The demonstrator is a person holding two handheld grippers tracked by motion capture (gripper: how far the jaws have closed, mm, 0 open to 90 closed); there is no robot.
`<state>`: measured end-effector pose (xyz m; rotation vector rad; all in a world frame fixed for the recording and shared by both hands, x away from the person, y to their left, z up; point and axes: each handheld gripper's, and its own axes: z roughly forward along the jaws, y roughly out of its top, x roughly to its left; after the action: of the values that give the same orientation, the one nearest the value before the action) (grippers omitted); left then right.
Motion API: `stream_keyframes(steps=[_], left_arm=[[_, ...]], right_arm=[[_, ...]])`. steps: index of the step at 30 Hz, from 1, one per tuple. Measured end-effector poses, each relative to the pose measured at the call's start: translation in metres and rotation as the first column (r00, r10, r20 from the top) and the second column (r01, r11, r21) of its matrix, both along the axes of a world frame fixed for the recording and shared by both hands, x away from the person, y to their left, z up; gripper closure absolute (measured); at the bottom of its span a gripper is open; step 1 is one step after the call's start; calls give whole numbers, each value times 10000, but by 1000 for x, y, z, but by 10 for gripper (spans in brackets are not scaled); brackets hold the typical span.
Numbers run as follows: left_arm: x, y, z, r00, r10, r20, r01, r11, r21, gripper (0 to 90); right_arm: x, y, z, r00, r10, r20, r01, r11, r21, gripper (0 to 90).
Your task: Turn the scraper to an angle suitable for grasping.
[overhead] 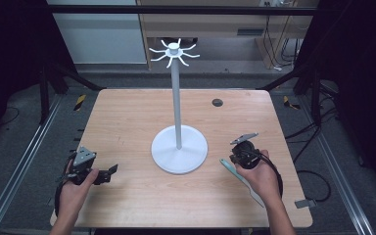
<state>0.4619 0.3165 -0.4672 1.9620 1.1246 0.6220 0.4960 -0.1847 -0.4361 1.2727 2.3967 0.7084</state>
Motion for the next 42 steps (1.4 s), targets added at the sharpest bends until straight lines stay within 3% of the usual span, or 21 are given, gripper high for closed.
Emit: stream_keyframes(steps=[5,11,14,20,22,26,28,30,32,36,42], left_arm=[[-1,0,1,10000,-5,-31,5,9999,-102,30],[-4,-2,1,9999,-136,23,137,9983,-570,32],[-9,-1,3,9997,-223,26,224,9937,-1097,32],[-18,5,2,10000,0,56,5,9951,-984,30],[-13,7,-6,9998,0,-174,-15,9963,-861,33],[-9,7,-1,9999,91,43,-89,9985,-538,34],[-10,7,1,9999,116,88,-111,9983,-568,34],[-13,7,4,9995,197,232,-176,9959,-883,32],[-13,6,5,9994,197,268,-175,9966,-802,32],[-11,8,6,9994,212,289,-190,9972,-722,33],[-11,8,7,9991,150,395,-114,9960,-891,32]], right_arm=[[2,2,4,9997,123,-215,-123,9999,-18,886],[0,2,3,9980,79,-626,-83,9999,-69,826],[-2,2,6,9982,73,-593,-85,9998,-197,772],[8,6,10,9986,-168,-493,160,9997,-157,617],[10,13,10,9991,-62,-426,49,9995,-320,568],[11,29,8,9982,107,-590,-148,9974,-703,467],[9,34,11,9980,202,-594,-255,9956,-897,433],[9,36,16,9983,185,-546,-232,9959,-869,402],[8,35,21,9988,80,-474,-126,9950,-989,368],[8,29,28,9983,18,-578,-70,9960,-892,366],[8,27,25,9976,-51,-687,-11,9960,-895,379]])
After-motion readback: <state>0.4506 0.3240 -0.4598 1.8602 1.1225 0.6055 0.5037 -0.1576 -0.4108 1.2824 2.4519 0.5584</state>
